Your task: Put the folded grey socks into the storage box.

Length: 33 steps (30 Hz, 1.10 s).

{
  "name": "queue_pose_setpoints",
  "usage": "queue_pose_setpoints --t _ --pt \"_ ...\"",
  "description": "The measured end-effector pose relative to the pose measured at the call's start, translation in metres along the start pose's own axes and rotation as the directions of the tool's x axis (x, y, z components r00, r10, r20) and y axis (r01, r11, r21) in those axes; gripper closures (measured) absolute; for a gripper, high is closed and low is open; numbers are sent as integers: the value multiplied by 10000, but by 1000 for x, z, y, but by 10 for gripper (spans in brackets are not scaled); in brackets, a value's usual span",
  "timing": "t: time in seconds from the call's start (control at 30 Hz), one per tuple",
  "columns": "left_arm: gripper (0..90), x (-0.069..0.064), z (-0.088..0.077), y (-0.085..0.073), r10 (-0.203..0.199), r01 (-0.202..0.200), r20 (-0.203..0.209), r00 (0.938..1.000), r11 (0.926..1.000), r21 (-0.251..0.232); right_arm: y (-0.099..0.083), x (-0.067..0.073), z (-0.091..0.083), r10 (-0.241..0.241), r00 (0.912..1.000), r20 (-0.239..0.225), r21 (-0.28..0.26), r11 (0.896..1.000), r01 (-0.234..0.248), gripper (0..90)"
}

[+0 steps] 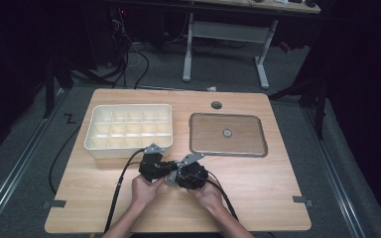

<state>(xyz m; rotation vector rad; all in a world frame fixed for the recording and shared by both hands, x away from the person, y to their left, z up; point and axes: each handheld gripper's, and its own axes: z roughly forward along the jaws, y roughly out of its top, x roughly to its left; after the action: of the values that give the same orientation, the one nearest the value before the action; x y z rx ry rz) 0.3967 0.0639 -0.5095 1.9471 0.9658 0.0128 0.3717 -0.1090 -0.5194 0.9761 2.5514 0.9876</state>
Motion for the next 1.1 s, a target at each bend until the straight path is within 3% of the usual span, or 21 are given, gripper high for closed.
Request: queue_pose_setpoints --t 0.2,0.33,0.43,0.8,1.03,1.1 --pt "837 2 4 -1 117 -108 -321 9994 9995 290 -2 -4 -1 192 9997 -117 -33 9998 -193 636" --pt "836 2 8 -3 147 -130 -389 9991 9990 439 -5 -2 -6 124 9997 228 -161 9998 -120 602" --pt "836 -1 9 -3 405 -375 -547 9977 9978 554 -7 -1 -10 167 9993 331 -242 9996 -159 590" --pt "836 -4 10 -2 606 -558 -706 9957 9961 680 -13 12 -39 49 9999 147 -931 9957 -35 626" --pt "836 -4 10 -2 630 -579 -744 9952 9959 693 -7 21 -34 -3 10000 -70 -841 9965 -3 637" --pt "835 -5 10 -3 677 -624 -780 9947 9957 690 -5 23 -32 110 9999 -61 -953 9954 -115 675"
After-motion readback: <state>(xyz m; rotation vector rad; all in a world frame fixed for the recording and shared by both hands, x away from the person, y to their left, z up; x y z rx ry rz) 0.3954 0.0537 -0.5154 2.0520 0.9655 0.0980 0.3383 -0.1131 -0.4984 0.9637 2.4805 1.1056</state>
